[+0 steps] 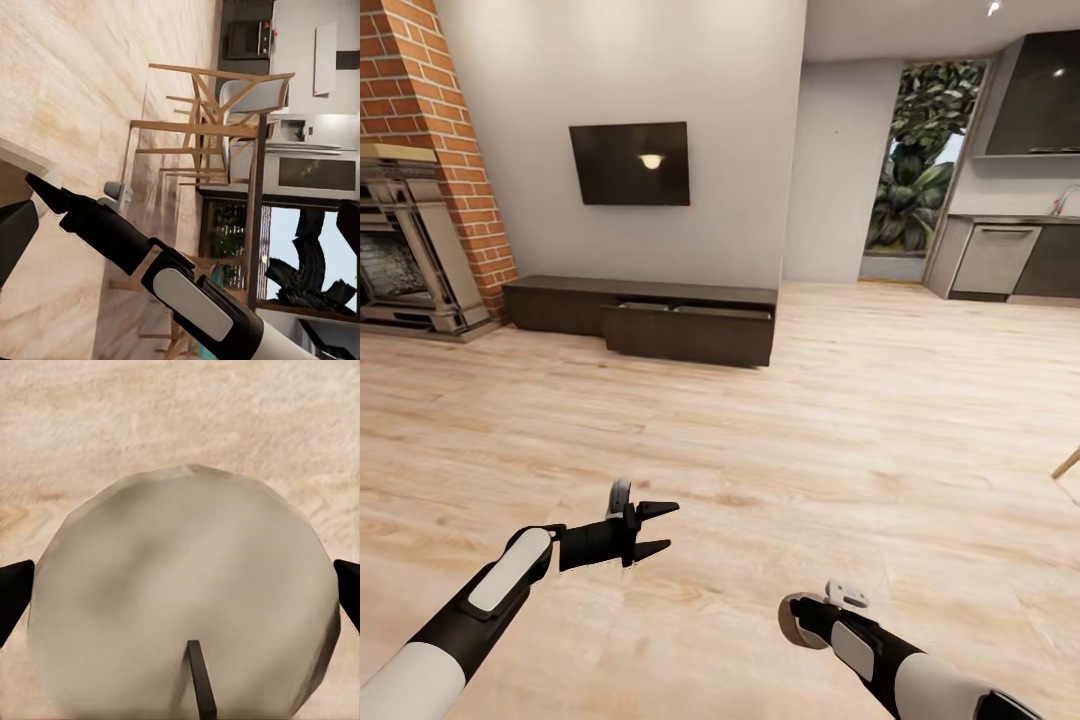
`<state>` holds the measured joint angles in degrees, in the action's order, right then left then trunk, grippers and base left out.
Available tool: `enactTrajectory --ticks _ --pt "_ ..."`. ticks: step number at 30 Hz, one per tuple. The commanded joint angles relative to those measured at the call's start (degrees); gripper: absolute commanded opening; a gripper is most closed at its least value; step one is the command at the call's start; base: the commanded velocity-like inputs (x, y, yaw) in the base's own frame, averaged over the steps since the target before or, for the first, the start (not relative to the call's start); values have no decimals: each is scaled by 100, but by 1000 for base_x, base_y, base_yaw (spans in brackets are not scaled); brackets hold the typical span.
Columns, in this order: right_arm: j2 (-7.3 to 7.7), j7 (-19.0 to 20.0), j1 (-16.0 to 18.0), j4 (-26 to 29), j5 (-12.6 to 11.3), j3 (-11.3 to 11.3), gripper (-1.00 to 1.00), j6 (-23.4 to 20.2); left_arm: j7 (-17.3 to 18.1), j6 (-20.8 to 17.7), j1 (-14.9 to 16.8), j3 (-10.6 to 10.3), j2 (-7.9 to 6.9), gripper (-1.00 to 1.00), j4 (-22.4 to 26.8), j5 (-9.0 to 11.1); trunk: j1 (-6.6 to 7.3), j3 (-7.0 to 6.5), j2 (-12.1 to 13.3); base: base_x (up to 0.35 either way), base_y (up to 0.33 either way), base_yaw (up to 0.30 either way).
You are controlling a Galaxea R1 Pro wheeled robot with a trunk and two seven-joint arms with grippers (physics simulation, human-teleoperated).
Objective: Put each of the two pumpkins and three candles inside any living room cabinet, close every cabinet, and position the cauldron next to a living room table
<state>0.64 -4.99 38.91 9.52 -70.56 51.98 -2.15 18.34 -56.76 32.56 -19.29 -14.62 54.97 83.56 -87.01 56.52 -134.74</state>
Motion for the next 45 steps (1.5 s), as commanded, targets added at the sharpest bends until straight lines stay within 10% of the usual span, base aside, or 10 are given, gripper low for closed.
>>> enactTrajectory --ticks 1,45 --pt "6 -46 2 23 -23 38 -100 -23 55 5 5 -13 -1 100 -3 -40 -2 5 -2 336 0 0" --pt "26 -47 4 32 -25 39 -100 -23 62 5 5 -15 -2 100 -83 -41 -2 5 -2 335 51 0"
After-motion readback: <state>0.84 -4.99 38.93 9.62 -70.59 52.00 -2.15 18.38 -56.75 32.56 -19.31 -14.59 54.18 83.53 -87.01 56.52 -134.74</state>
